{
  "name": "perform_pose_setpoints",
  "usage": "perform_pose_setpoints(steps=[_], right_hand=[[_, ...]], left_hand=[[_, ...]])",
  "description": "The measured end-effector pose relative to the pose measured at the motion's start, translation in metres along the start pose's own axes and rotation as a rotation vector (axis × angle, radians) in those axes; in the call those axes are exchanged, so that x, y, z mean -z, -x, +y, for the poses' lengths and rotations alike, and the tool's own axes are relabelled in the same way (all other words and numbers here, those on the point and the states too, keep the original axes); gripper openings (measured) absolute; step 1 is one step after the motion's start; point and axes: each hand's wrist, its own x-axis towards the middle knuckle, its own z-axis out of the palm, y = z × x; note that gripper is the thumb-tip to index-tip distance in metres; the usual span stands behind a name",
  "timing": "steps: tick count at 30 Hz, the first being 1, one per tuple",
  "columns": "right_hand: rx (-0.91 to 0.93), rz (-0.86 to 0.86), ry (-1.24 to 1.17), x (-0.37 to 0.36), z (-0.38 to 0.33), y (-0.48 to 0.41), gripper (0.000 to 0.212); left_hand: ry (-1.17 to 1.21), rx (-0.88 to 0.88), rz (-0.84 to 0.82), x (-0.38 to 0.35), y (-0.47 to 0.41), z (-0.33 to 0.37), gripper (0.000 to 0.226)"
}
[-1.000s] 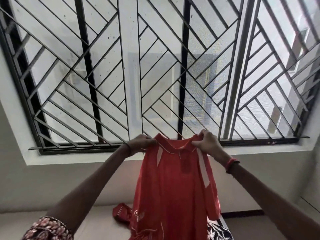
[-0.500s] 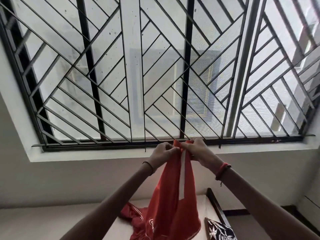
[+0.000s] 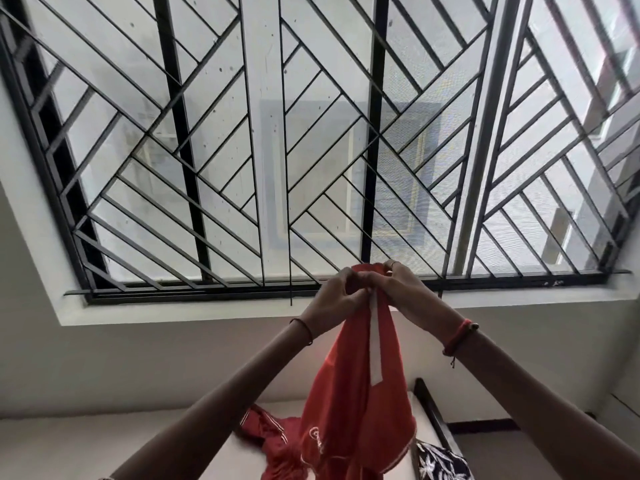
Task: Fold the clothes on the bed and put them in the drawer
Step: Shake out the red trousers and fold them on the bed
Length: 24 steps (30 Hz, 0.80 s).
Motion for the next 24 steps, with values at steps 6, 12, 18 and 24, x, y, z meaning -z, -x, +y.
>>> perform_pose_setpoints(steps=[6,12,18,24], right_hand=[[0.074,0.039,0.063,0.019,-0.014,0.002,0.005],[0.168,-0.079,0.001,0.037,-0.045,0.018,0.010],[0.230,-0.049,-0.152,0.044,-0.061,0.026,0.012],[0.283,-0.139,-0.080,0.060,-0.040,0.038,0.018]], left_hand=[[-0.051,-0.148,-0.151,0.017,-0.020,0.014,0.016],[-0.401,-0.407,-0.185,0.045,-0.062,0.056,0.069],[-0.474,-0.107,-0.603,0.053,-0.090,0.098,0.023],[-0.396,-0.153,-0.550,0.055,-0.097,0.112,0.009]])
